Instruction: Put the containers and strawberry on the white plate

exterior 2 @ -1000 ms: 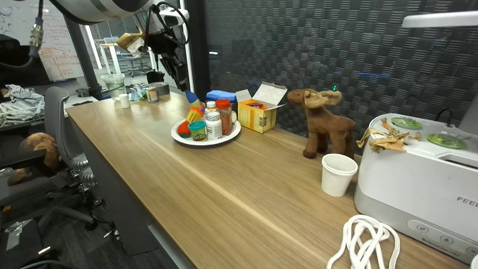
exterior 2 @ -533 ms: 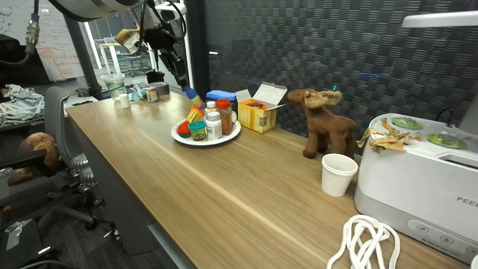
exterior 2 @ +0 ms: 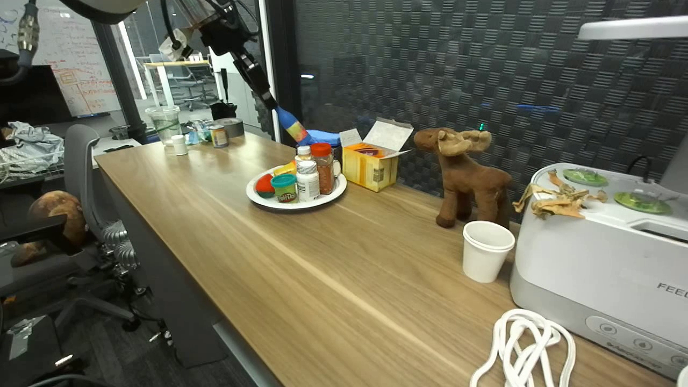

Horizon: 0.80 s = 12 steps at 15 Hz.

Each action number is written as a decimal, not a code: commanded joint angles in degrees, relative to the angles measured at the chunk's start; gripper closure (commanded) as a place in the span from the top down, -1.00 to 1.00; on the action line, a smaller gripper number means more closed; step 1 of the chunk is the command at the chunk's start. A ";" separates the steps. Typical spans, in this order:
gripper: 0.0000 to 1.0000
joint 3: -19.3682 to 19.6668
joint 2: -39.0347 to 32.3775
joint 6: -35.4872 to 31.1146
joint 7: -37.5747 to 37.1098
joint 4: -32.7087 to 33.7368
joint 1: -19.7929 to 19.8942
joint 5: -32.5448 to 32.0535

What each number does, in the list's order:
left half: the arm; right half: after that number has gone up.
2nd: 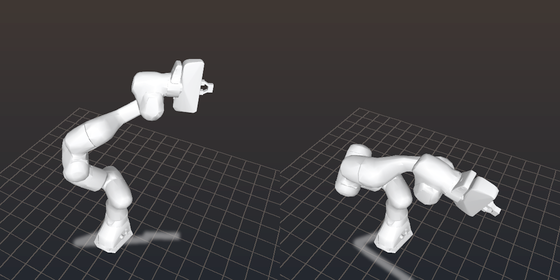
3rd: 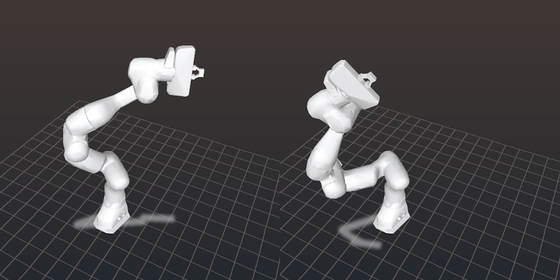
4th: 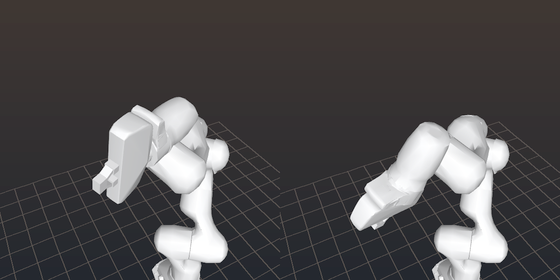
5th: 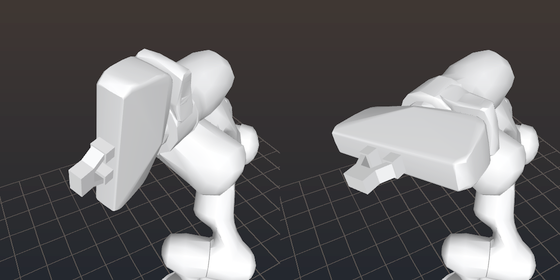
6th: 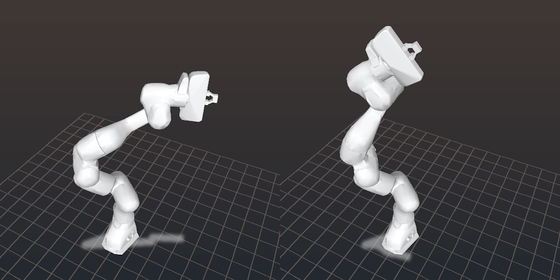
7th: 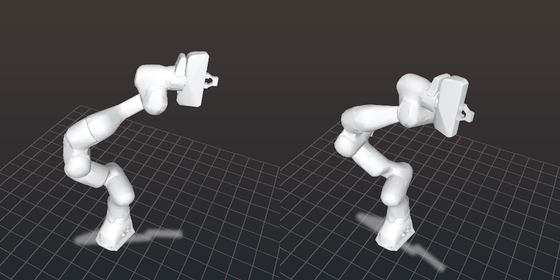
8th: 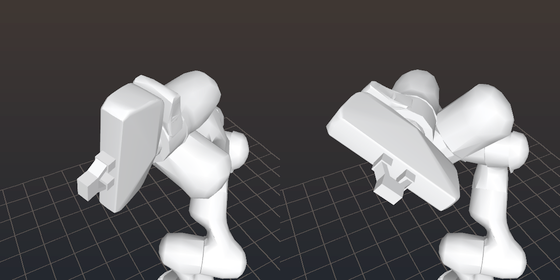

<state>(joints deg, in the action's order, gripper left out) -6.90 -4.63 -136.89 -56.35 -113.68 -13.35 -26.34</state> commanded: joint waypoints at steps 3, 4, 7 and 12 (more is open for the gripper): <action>-0.90 -0.83 2.69 0.42 -2.90 -3.51 0.45 0.71; -0.90 -0.86 2.83 0.15 -2.89 -4.20 0.58 1.30; -0.90 -0.98 3.27 -0.22 -2.73 -5.88 0.74 3.20; -0.90 -1.09 4.18 0.91 -5.51 -5.88 0.53 0.52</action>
<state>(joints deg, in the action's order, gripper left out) -7.31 -2.75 -136.68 -59.50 -118.86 -13.22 -24.19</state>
